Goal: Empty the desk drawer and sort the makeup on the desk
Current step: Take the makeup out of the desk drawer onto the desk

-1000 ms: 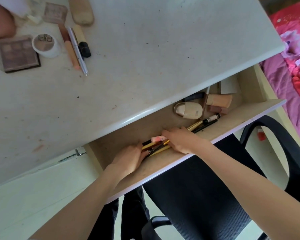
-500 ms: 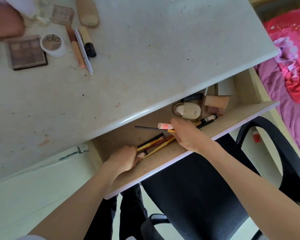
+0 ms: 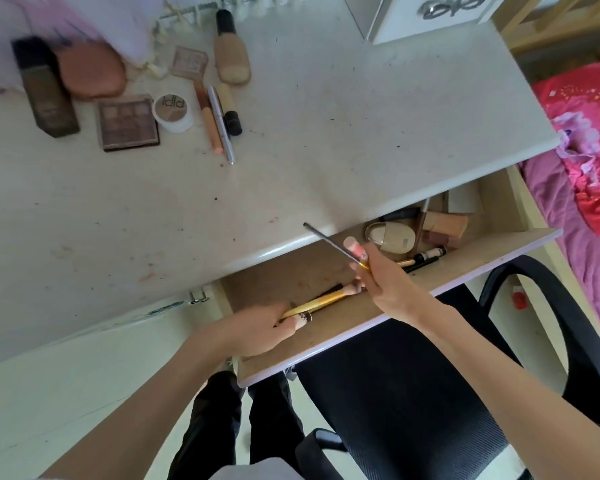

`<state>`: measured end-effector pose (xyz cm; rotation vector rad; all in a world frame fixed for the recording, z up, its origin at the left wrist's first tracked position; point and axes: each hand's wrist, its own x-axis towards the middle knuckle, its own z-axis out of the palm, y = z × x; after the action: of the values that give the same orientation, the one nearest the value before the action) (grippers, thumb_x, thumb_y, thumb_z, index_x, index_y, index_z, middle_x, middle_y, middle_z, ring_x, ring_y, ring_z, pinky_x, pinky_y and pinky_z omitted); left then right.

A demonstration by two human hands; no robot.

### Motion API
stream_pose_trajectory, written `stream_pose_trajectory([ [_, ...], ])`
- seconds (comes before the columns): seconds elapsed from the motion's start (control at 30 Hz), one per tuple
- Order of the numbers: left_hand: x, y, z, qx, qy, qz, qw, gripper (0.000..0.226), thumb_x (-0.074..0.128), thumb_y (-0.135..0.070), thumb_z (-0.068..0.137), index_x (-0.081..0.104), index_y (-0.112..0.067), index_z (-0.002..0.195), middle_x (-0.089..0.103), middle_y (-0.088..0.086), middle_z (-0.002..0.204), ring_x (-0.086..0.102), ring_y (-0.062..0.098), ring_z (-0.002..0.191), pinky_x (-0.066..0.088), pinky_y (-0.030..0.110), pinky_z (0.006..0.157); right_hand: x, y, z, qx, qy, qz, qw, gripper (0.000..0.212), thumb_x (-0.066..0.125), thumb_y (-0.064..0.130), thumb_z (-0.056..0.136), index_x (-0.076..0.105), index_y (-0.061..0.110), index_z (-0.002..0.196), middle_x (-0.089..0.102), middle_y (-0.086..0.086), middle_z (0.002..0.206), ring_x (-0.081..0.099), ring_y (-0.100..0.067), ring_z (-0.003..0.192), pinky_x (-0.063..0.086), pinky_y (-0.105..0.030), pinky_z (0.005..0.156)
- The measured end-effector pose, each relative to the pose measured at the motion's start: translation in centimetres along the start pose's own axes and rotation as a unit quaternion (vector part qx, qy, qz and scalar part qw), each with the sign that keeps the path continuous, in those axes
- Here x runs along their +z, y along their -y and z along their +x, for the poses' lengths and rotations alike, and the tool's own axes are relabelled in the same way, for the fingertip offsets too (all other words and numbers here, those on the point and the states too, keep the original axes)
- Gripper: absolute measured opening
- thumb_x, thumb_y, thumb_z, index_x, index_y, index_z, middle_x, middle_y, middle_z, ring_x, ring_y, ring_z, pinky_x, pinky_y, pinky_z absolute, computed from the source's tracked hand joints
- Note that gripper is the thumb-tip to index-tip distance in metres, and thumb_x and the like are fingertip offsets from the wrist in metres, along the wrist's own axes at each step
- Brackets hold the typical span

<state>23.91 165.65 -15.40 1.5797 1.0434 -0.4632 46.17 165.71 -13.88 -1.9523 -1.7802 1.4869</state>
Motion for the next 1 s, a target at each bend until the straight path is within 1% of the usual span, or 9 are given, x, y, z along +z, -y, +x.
stream_pose_trajectory([
  [0.1, -1.6, -0.6, -1.9, 0.031, -0.042, -0.048, 0.997, 0.033, 0.028, -0.046, 0.097, 0.037, -0.027, 0.072, 0.041, -0.006, 0.065, 0.039, 0.01, 0.059, 0.031, 0.025, 0.057, -0.9, 2.3, 0.8, 0.019, -0.064, 0.119, 0.991, 0.012, 0.031, 0.028, 0.101, 0.036, 0.017, 0.1, 0.054, -0.004, 0.071, 0.06, 0.004, 0.061, 0.046, -0.022, 0.063],
  [0.23, -4.3, 0.1, -3.2, 0.067, -0.108, -0.133, 0.983, 0.036, 0.03, -0.04, 0.098, 0.036, -0.024, 0.067, 0.035, -0.009, 0.06, 0.032, 0.011, 0.056, 0.028, 0.025, 0.057, -2.6, 6.1, 3.5, 0.017, -0.119, 0.243, 0.963, 0.018, 0.032, 0.02, 0.102, 0.04, 0.011, 0.089, 0.046, -0.005, 0.067, 0.051, -0.02, 0.064, 0.048, -0.025, 0.064],
  [0.4, -7.9, 0.5, -2.5, 0.056, -0.267, -0.313, 0.91, 0.044, 0.029, -0.052, 0.093, 0.038, -0.014, 0.073, 0.03, -0.008, 0.055, 0.026, 0.009, 0.047, 0.022, 0.026, 0.052, -3.1, 9.8, 8.1, 0.081, -0.105, 0.231, 0.964, 0.019, 0.031, 0.02, 0.102, 0.039, 0.012, 0.086, 0.044, -0.005, 0.069, 0.045, -0.016, 0.056, 0.046, -0.019, 0.049],
  [0.5, -10.6, -0.6, -0.1, 0.02, -0.341, -0.298, 0.891, 0.047, 0.024, -0.052, 0.095, 0.037, -0.015, 0.07, 0.039, -0.002, 0.059, 0.035, 0.013, 0.05, 0.028, 0.027, 0.051, -3.3, 11.8, 11.3, 0.128, -0.084, 0.19, 0.97, 0.017, 0.03, 0.019, 0.101, 0.041, 0.008, 0.095, 0.044, -0.006, 0.07, 0.046, -0.017, 0.052, 0.047, -0.026, 0.047],
  [0.6, -12.8, -2.0, 3.1, -0.014, -0.352, -0.261, 0.899, 0.051, 0.022, -0.05, 0.097, 0.05, -0.007, 0.093, 0.054, 0.01, 0.081, 0.053, 0.02, 0.067, 0.036, 0.029, 0.056, -4.2, 13.6, 13.8, 0.148, -0.099, 0.18, 0.968, 0.015, 0.029, 0.015, 0.099, 0.041, 0.006, 0.1, 0.044, -0.007, 0.069, 0.045, -0.018, 0.049, 0.044, -0.028, 0.046],
  [0.73, -15.1, -3.6, 5.5, -0.041, -0.36, -0.23, 0.903, 0.044, 0.026, -0.03, 0.101, 0.038, 0.004, 0.125, 0.052, 0.023, 0.121, 0.051, 0.035, 0.109, 0.03, 0.026, 0.066, -5.2, 15.2, 15.9, 0.149, -0.104, 0.165, 0.969, 0.016, 0.03, 0.009, 0.097, 0.045, 0.006, 0.091, 0.045, -0.009, 0.067, 0.044, -0.02, 0.051, 0.043, -0.028, 0.049],
  [0.83, -16.8, -3.7, 6.4, -0.039, -0.374, -0.247, 0.893, 0.035, 0.03, -0.02, 0.099, 0.039, 0.003, 0.125, 0.053, 0.021, 0.121, 0.053, 0.034, 0.106, 0.037, 0.032, 0.072, -5.7, 15.6, 16.9, 0.115, -0.135, 0.186, 0.966, 0.024, 0.043, 0.022, 0.096, 0.054, 0.005, 0.083, 0.051, -0.013, 0.07, 0.049, -0.024, 0.062, 0.048, -0.036, 0.064],
  [0.9, -17.2, -3.4, 6.6, -0.022, -0.363, -0.28, 0.888, 0.032, 0.031, -0.016, 0.098, 0.041, 0.0, 0.124, 0.055, 0.021, 0.116, 0.058, 0.034, 0.1, 0.049, 0.04, 0.083, -6.0, 15.6, 17.0, 0.098, -0.157, 0.21, 0.96, 0.033, 0.048, 0.028, 0.096, 0.062, -0.001, 0.101, 0.056, -0.013, 0.083, 0.056, -0.026, 0.078, 0.052, -0.039, 0.082],
  [1.0, -17.0, -3.4, 6.2, -0.003, -0.378, -0.303, 0.875, 0.033, 0.031, -0.012, 0.098, 0.044, -0.003, 0.127, 0.058, 0.02, 0.114, 0.057, 0.034, 0.105, 0.047, 0.044, 0.093, -6.3, 15.1, 16.9, 0.076, -0.165, 0.223, 0.958, 0.03, 0.038, 0.01, 0.097, 0.058, -0.001, 0.118, 0.061, -0.015, 0.113, 0.057, -0.03, 0.11, 0.046, -0.042, 0.1],
])
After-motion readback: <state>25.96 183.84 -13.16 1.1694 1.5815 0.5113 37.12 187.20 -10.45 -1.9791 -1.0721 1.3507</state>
